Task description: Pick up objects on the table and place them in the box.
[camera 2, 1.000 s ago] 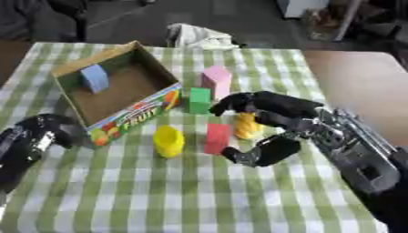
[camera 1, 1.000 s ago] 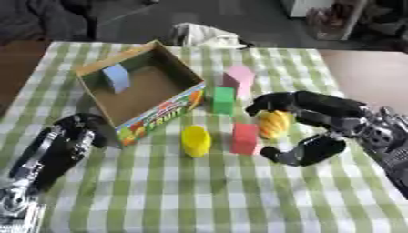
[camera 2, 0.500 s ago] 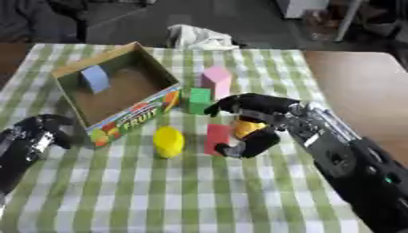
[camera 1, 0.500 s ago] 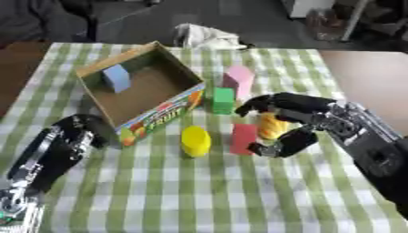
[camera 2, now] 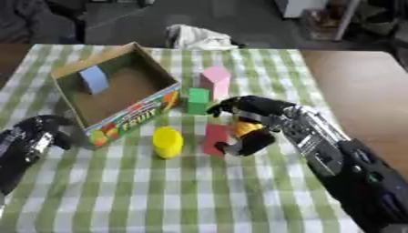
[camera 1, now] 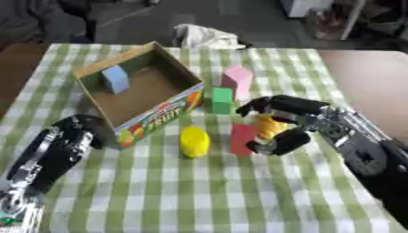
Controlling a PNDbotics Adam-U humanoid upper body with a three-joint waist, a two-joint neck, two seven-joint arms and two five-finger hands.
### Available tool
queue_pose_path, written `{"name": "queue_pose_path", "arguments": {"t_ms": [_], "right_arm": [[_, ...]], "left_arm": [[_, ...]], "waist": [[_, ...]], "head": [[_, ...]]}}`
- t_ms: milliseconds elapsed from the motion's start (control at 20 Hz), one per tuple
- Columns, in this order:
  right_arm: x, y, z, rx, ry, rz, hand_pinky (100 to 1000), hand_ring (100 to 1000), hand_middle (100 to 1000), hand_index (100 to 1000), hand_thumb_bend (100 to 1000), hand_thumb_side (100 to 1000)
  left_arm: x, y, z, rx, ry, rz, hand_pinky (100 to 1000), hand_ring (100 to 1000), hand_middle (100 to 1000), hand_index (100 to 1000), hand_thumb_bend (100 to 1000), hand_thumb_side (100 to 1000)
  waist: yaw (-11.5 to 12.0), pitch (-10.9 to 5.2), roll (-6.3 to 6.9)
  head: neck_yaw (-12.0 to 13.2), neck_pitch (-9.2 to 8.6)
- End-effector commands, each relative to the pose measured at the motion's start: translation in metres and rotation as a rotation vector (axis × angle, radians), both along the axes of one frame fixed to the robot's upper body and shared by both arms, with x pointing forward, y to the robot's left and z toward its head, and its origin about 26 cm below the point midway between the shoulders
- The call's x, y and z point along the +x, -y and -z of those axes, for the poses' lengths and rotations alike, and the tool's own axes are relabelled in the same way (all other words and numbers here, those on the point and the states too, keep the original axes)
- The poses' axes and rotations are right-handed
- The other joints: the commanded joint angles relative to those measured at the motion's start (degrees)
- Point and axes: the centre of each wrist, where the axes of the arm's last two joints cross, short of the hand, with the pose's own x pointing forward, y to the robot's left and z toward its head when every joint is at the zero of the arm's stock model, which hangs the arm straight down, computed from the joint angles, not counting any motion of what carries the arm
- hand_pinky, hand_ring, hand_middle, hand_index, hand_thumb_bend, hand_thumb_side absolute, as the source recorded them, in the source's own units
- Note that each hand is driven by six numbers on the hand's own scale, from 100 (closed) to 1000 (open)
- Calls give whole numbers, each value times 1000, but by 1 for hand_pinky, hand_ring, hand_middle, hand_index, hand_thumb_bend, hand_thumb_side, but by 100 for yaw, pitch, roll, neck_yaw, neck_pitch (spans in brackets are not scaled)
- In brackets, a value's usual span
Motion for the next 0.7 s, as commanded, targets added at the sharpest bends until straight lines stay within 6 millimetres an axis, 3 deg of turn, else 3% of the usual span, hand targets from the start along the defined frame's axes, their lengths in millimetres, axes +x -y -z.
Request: {"name": "queue_pose_path", "arguments": {"t_ms": [50,450,700], "right_arm": [[6,5,-3,-14,23,19,812,951,803,939,310,486],[7,3,10,-51,-4,6,809,942,795,934,303,482],[9,3,17,-34,15,27,792,913,746,896,298,433]], "left_arm": [[0,-1,-6,10,19,8,583,562,684,709,100,591],[0,-1,-6,9,18,9,583,562,684,709,100,593],[0,-1,-5,8,17,8,583,562,684,709,100,594]], "waist": [[-11,-74,14],[-9,-74,9],[-4,-77,10]], "head": [[-16,26],[-17,26],[-23,26]]}}
